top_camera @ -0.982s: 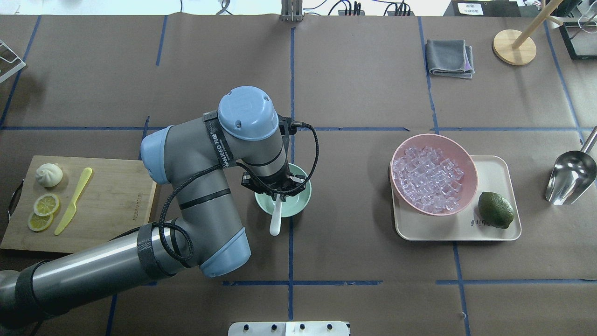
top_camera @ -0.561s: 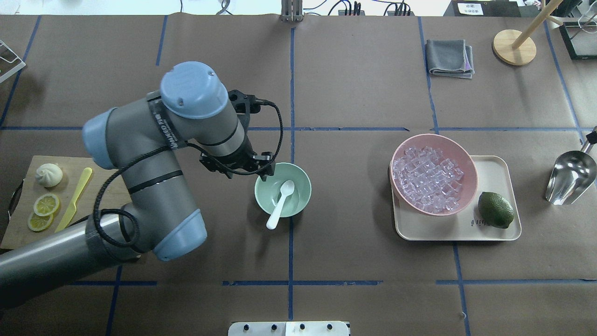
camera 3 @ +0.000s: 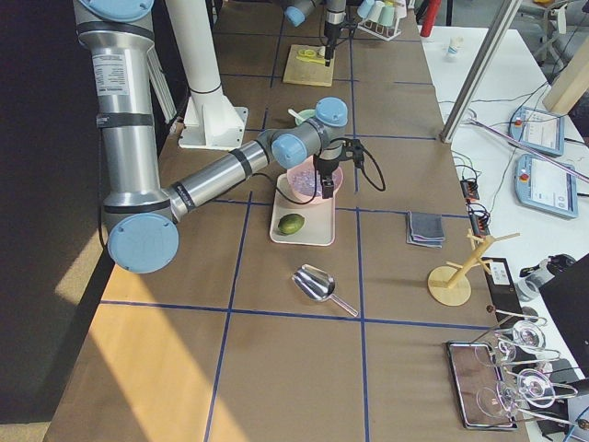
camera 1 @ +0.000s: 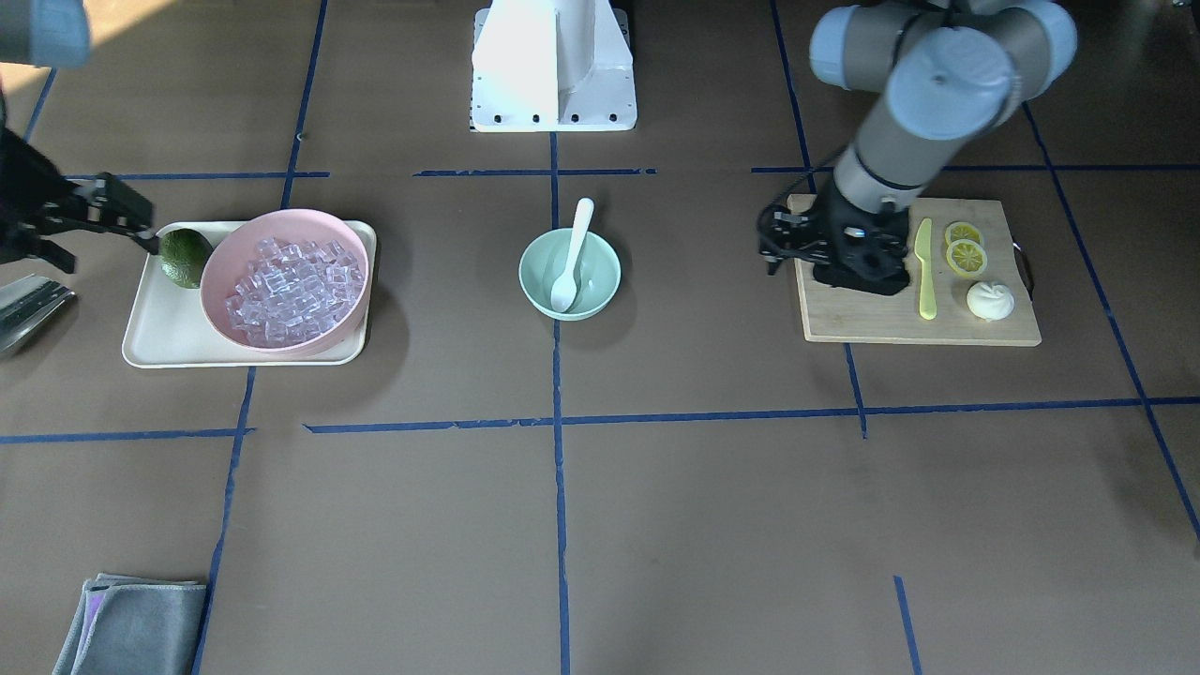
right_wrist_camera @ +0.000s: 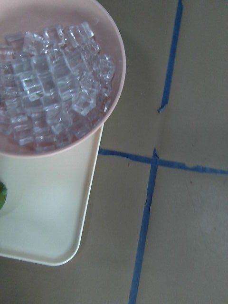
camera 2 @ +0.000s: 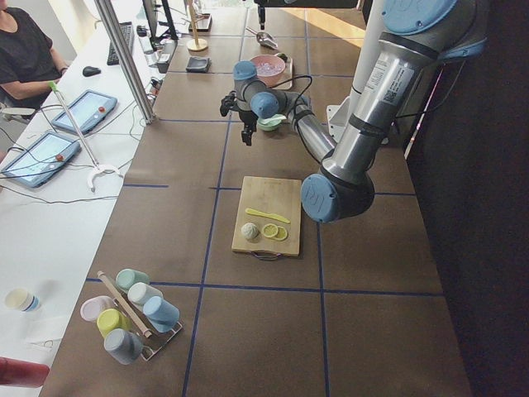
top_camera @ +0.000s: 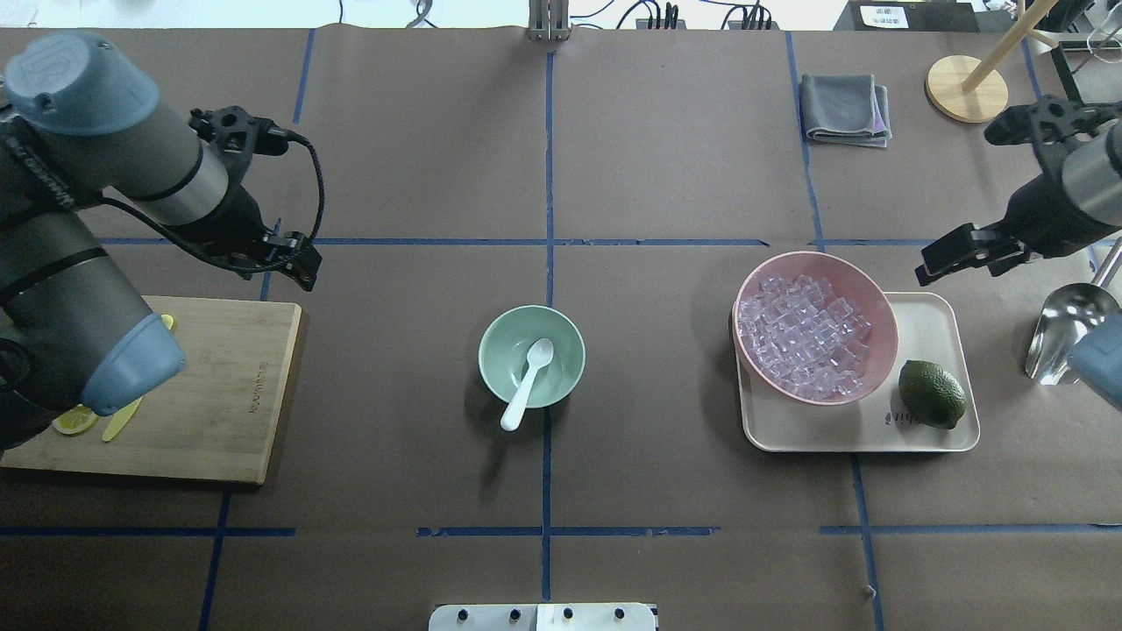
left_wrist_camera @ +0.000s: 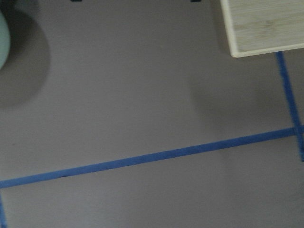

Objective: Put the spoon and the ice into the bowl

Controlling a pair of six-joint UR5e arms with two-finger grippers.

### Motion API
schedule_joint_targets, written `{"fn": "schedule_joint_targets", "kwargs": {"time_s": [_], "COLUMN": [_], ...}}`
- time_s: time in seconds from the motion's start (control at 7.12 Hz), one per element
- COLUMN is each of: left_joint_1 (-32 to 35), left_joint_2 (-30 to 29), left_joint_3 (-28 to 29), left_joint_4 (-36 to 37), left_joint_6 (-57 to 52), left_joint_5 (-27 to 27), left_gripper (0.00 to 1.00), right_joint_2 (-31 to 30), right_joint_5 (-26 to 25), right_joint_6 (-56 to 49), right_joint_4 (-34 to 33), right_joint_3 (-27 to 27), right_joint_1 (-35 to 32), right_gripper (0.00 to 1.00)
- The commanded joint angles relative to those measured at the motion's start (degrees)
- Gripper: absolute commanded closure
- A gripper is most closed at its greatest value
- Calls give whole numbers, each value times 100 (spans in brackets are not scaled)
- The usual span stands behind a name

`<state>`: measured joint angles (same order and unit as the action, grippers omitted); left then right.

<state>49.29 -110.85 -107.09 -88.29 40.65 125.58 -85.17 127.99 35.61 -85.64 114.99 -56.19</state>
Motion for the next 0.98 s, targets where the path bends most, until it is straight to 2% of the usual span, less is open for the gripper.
{"fn": "schedule_joint_targets", "kwargs": {"time_s": [0.0, 0.14, 0.42, 0.84], "left_joint_1": [213, 222, 222, 213], "left_joint_2": [240, 248, 249, 249], "left_joint_3": [-49, -49, -58, -66], "left_joint_4": [-4, -4, -4, -4], "left_joint_6": [-233, -233, -233, -233], "left_joint_5": [98, 99, 99, 98], "left_gripper": [16, 16, 14, 14], "right_joint_2": [323, 430, 483, 457], "right_joint_5": [-1033, -1387, -1635, -1689], "right_joint_6": [201, 192, 174, 157], "right_joint_4": [285, 276, 276, 276], "right_joint_3": [-3, -29, -90, -231], "right_joint_1": [983, 1292, 1628, 1726], "right_gripper": [5, 6, 9, 15]}}
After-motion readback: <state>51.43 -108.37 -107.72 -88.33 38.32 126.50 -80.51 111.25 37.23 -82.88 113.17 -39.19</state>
